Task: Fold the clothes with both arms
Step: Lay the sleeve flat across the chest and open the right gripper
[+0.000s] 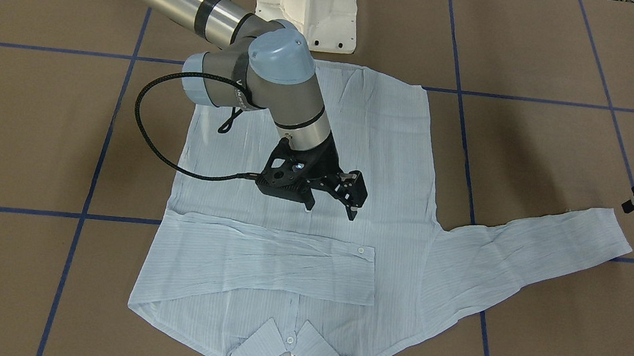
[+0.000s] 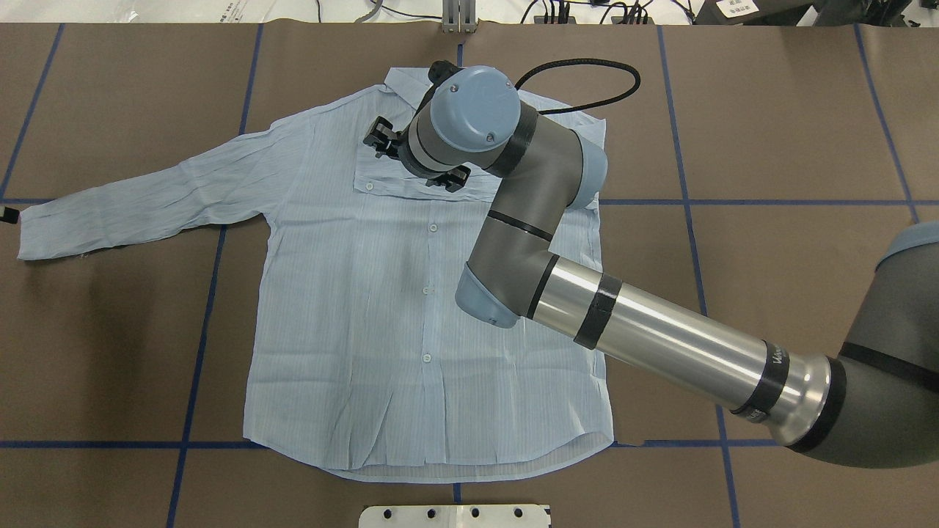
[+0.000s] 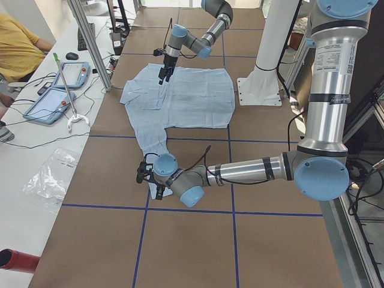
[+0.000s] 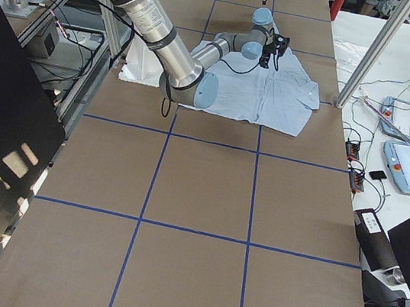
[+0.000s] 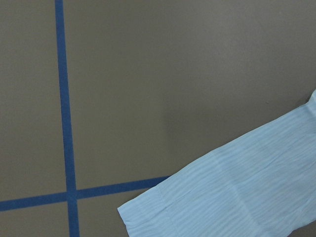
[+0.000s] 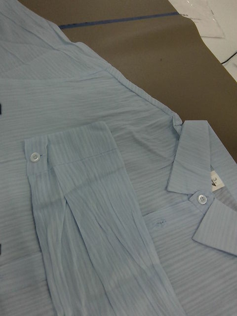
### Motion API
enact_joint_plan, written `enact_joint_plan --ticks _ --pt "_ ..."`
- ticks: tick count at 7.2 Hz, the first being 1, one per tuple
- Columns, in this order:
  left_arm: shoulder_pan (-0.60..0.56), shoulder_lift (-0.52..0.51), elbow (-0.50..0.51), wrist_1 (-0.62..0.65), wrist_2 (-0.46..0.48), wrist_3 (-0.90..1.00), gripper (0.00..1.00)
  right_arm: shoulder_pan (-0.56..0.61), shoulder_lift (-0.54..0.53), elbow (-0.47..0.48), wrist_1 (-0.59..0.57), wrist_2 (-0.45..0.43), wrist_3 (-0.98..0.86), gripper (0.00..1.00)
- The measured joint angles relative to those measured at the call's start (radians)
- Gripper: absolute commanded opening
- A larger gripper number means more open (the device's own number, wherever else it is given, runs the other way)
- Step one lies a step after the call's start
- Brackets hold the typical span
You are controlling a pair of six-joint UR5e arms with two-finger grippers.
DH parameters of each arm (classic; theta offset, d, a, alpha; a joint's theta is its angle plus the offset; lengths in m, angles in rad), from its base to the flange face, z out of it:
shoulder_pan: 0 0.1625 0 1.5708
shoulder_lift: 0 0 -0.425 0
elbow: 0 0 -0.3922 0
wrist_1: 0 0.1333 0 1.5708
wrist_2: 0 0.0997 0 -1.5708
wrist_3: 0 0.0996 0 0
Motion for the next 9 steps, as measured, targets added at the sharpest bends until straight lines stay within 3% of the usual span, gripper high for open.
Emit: enact_joint_plan --ticks 3,4,5,6,7,9 --pt "0.054 -0.002 0.020 -0.046 0.001 -0.068 0.89 0.000 -0.029 0.025 -0.001 0.000 -0.002 0.91" --pt "0.057 -0.003 0.025 -0.049 0.001 -0.067 0.91 0.000 -0.033 0.031 -0.002 -0.001 -0.001 0.91" --pt "0.058 -0.004 0.032 -0.052 0.001 -0.070 0.98 0.000 -0.034 0.034 -0.002 0.000 -0.001 0.90" --pt "0.059 -0.001 0.049 -0.053 0.002 -0.071 0.98 0.000 -0.037 0.041 -0.003 0.001 -0.001 0.91" --pt "0.059 0.000 0.066 -0.053 0.002 -0.072 0.97 0.004 -0.062 0.078 -0.013 0.010 -0.002 0.90" --pt "0.060 0.001 0.084 -0.053 0.003 -0.074 0.82 0.047 -0.174 0.223 -0.052 0.086 -0.018 0.90"
